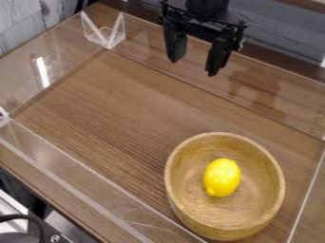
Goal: Remove the lemon from inside the brown bowl and put it on the table
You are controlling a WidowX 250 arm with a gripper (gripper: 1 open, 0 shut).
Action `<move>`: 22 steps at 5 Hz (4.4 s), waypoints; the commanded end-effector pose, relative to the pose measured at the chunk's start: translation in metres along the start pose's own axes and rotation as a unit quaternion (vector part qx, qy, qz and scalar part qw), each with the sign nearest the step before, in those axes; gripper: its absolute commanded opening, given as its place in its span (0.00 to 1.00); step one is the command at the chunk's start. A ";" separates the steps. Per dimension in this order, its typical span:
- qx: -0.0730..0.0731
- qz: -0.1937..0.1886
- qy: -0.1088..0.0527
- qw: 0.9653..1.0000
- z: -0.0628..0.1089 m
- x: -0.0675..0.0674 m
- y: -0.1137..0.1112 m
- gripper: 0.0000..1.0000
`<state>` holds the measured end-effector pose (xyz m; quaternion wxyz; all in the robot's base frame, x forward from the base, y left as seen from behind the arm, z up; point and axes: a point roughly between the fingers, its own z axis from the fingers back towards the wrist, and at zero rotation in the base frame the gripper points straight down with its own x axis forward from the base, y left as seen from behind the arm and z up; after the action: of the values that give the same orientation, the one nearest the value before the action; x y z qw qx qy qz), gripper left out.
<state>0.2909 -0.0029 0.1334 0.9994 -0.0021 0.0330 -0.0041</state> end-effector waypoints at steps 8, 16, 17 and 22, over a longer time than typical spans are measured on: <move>0.008 -0.106 0.007 0.994 -0.023 -0.062 -0.083 1.00; 0.004 -0.112 0.004 0.994 -0.082 -0.069 -0.113 1.00; 0.004 -0.112 0.000 0.994 -0.085 -0.069 -0.113 1.00; 0.010 -0.116 -0.015 0.993 -0.082 -0.068 -0.109 0.00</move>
<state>0.2108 -0.1095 0.0444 0.9919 0.0116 0.0423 -0.1196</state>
